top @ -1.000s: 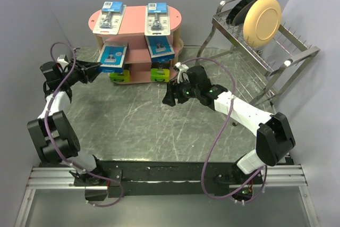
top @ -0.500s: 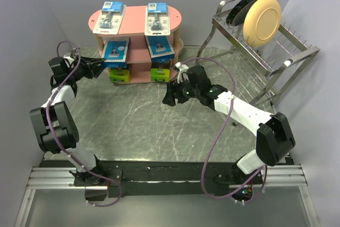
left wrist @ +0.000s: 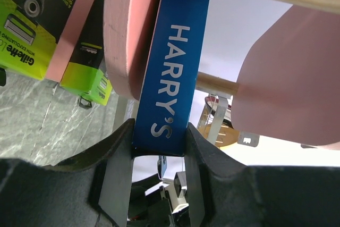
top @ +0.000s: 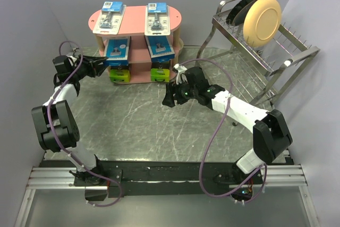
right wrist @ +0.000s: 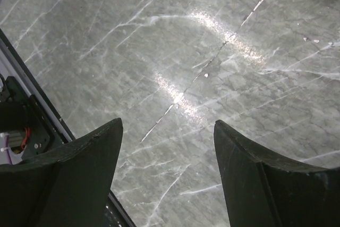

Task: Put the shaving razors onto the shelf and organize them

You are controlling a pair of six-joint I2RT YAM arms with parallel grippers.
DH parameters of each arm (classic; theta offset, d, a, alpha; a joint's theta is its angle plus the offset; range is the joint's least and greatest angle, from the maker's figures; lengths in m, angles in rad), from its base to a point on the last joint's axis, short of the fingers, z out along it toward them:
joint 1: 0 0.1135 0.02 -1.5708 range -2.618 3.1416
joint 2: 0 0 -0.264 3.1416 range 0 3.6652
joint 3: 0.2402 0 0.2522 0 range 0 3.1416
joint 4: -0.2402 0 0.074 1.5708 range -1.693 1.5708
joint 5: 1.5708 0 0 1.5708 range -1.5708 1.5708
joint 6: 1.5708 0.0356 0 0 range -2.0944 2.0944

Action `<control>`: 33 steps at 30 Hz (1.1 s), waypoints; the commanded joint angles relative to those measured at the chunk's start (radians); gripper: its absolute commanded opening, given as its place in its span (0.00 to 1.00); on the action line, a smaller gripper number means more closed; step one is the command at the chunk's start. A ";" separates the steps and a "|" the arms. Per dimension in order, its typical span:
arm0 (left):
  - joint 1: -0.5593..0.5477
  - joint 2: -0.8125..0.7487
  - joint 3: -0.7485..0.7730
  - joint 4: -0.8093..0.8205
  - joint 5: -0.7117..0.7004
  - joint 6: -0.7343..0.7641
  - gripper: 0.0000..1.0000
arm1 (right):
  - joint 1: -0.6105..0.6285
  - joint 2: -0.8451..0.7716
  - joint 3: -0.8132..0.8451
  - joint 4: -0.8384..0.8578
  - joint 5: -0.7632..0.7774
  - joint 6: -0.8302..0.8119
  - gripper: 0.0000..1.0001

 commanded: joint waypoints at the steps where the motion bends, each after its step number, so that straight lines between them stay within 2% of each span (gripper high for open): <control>1: 0.001 0.020 0.016 -0.108 -0.056 -0.031 0.07 | -0.005 -0.003 0.023 0.023 0.007 -0.007 0.77; 12: 0.068 0.020 0.010 -0.115 -0.078 -0.051 0.05 | -0.003 0.003 0.021 0.023 0.006 -0.005 0.77; 20: 0.024 0.009 -0.007 -0.051 -0.070 -0.078 0.06 | -0.002 0.020 0.037 0.028 0.003 -0.005 0.77; 21: 0.010 0.011 -0.005 -0.048 -0.070 -0.080 0.08 | 0.000 0.022 0.038 0.026 0.003 -0.005 0.77; 24: -0.010 0.012 0.002 -0.045 -0.070 -0.074 0.22 | 0.000 0.023 0.044 0.026 0.006 -0.010 0.77; 26: -0.017 0.011 0.007 -0.046 -0.073 -0.065 0.35 | 0.003 0.025 0.044 0.029 0.006 -0.010 0.77; 28: -0.020 0.014 0.001 -0.037 -0.070 -0.063 0.43 | 0.003 0.026 0.046 0.031 0.007 -0.010 0.77; 33: -0.036 0.012 -0.001 -0.032 -0.066 -0.059 0.51 | 0.003 0.034 0.046 0.038 0.006 -0.005 0.77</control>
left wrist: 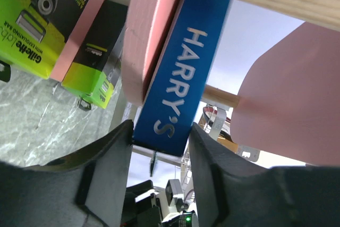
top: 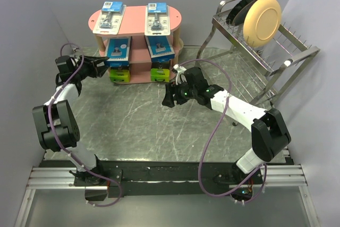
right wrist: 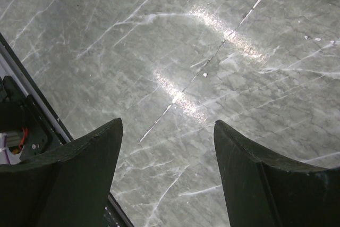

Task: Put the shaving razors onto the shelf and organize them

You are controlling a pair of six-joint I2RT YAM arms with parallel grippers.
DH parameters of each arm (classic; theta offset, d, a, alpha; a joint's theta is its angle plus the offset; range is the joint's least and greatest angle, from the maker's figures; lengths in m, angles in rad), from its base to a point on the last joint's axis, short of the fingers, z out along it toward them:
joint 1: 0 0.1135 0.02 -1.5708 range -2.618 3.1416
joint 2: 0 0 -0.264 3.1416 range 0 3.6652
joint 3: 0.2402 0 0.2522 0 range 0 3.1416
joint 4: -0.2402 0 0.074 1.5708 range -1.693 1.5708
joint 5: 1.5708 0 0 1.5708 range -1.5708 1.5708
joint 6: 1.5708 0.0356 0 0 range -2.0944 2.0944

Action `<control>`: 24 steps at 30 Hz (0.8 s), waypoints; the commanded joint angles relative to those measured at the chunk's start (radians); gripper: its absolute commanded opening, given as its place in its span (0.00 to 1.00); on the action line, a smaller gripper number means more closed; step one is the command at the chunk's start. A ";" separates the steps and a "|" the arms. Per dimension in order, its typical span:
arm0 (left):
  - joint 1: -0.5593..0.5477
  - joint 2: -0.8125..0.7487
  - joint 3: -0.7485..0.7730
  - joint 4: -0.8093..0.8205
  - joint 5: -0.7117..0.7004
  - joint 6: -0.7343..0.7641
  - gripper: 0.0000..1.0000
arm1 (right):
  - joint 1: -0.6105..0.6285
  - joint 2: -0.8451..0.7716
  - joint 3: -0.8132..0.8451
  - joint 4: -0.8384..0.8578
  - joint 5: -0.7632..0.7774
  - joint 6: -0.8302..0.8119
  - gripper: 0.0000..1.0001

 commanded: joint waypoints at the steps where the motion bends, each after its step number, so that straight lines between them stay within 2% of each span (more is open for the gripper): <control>1: -0.017 0.009 0.001 -0.006 -0.012 -0.014 0.52 | 0.003 0.016 0.048 0.034 0.006 -0.005 0.77; 16: -0.035 -0.023 0.001 -0.021 0.008 0.027 0.56 | 0.000 0.006 0.067 0.046 -0.001 0.007 0.76; 22: -0.035 -0.112 -0.022 0.147 0.083 0.068 0.64 | -0.016 0.033 0.148 0.095 -0.024 0.030 0.76; 23: -0.032 -0.133 -0.022 0.148 0.094 0.082 0.72 | -0.019 0.038 0.159 0.101 -0.024 0.032 0.76; 24: -0.031 -0.142 -0.019 0.143 0.102 0.114 0.73 | -0.022 0.041 0.168 0.106 -0.018 0.030 0.76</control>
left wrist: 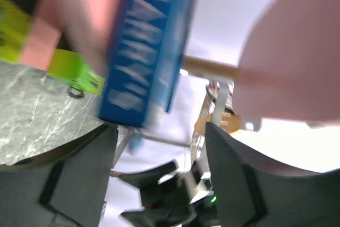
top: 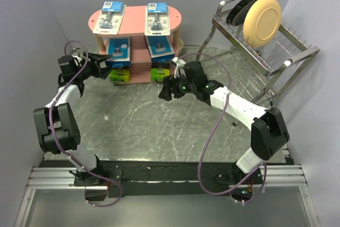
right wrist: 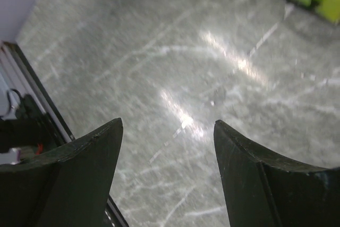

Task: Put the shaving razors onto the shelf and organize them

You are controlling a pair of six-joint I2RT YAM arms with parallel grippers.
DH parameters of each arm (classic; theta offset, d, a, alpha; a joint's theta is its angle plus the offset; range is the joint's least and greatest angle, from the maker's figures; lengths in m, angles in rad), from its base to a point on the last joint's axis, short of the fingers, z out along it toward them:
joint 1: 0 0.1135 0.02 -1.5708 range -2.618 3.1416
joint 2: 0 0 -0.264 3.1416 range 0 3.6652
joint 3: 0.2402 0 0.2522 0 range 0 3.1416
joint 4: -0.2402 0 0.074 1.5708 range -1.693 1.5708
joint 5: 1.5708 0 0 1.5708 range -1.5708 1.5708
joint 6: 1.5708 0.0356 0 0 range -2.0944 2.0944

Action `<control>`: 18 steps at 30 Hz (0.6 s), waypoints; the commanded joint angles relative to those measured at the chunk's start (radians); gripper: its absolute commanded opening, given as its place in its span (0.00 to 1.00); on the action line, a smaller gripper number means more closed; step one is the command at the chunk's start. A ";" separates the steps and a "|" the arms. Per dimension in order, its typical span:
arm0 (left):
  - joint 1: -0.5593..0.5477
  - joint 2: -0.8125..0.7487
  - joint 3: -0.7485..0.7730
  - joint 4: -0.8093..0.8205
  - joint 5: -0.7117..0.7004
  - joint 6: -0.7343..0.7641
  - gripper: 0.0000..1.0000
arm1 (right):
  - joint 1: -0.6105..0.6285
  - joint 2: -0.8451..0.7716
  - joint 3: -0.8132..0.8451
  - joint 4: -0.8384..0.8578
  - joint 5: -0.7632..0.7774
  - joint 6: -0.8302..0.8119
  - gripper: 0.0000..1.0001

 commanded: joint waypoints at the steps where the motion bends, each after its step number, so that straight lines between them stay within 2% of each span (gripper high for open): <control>1: 0.016 -0.114 0.004 0.086 0.088 0.098 0.73 | -0.026 0.022 0.101 0.083 0.005 0.011 0.75; 6: 0.054 -0.205 -0.050 -0.094 0.106 0.247 0.71 | -0.057 0.020 0.151 0.094 0.158 -0.026 0.71; 10: 0.083 -0.257 -0.154 -0.211 0.059 0.288 0.57 | -0.095 0.032 0.174 0.108 0.223 -0.041 0.51; 12: 0.083 -0.278 -0.206 -0.197 0.037 0.301 0.52 | -0.111 0.040 0.187 0.102 0.240 -0.051 0.45; 16: 0.083 -0.254 -0.243 -0.145 0.031 0.275 0.45 | -0.134 0.042 0.194 0.097 0.252 -0.055 0.45; 18: 0.085 -0.240 -0.219 -0.137 0.046 0.281 0.35 | -0.140 0.032 0.195 0.100 0.283 -0.064 0.42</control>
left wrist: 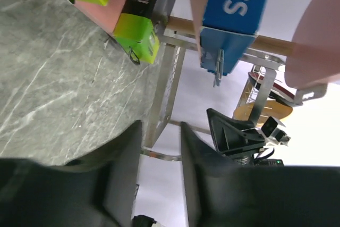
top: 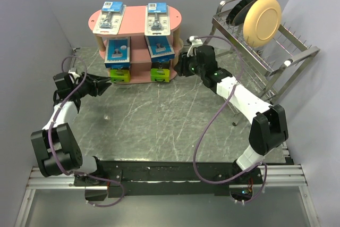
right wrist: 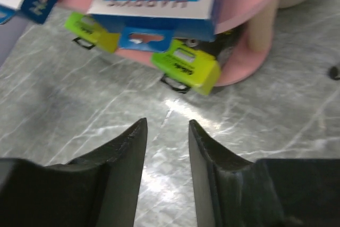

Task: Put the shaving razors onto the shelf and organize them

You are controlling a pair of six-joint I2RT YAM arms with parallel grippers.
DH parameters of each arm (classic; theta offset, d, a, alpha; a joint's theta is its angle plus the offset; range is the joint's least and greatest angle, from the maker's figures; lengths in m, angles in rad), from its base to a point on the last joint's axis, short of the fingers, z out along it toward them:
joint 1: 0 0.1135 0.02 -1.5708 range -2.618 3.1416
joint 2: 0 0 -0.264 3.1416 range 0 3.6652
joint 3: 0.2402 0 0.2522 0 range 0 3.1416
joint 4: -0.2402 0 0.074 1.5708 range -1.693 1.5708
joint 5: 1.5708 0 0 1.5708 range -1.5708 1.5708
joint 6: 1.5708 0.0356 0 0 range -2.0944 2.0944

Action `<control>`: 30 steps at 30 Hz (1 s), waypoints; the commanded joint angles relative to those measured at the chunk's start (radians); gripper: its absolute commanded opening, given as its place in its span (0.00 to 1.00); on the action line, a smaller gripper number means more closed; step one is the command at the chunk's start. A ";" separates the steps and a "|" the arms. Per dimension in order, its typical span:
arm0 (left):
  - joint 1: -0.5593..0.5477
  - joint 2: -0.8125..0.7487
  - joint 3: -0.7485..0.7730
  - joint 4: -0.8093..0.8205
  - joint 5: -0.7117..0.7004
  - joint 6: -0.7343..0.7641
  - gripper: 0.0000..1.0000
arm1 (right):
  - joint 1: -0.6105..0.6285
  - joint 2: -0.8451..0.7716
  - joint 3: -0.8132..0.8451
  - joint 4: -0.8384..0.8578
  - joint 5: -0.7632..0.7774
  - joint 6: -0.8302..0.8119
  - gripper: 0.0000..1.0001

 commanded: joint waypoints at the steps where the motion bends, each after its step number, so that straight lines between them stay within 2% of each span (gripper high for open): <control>1: -0.001 0.019 0.039 0.044 0.010 0.035 0.30 | -0.014 -0.011 0.046 0.037 0.119 -0.040 0.40; 2: -0.001 0.025 0.059 0.038 0.008 0.037 0.23 | -0.019 -0.013 0.043 0.045 0.142 -0.043 0.37; 4: -0.006 0.043 0.082 0.031 -0.001 0.035 0.12 | -0.028 0.000 0.054 0.054 0.181 -0.046 0.24; 6: -0.012 0.057 0.096 0.028 -0.010 0.037 0.06 | -0.037 0.022 0.072 0.060 0.243 -0.043 0.15; 8: -0.018 0.083 0.121 0.021 -0.012 0.038 0.01 | -0.042 0.044 0.091 0.077 0.237 -0.046 0.14; 15: -0.058 0.149 0.184 -0.001 -0.018 0.052 0.01 | -0.042 0.183 0.216 0.129 0.290 -0.058 0.08; 30: -0.087 0.244 0.282 0.034 -0.036 0.030 0.01 | -0.025 0.323 0.350 0.155 0.270 -0.012 0.09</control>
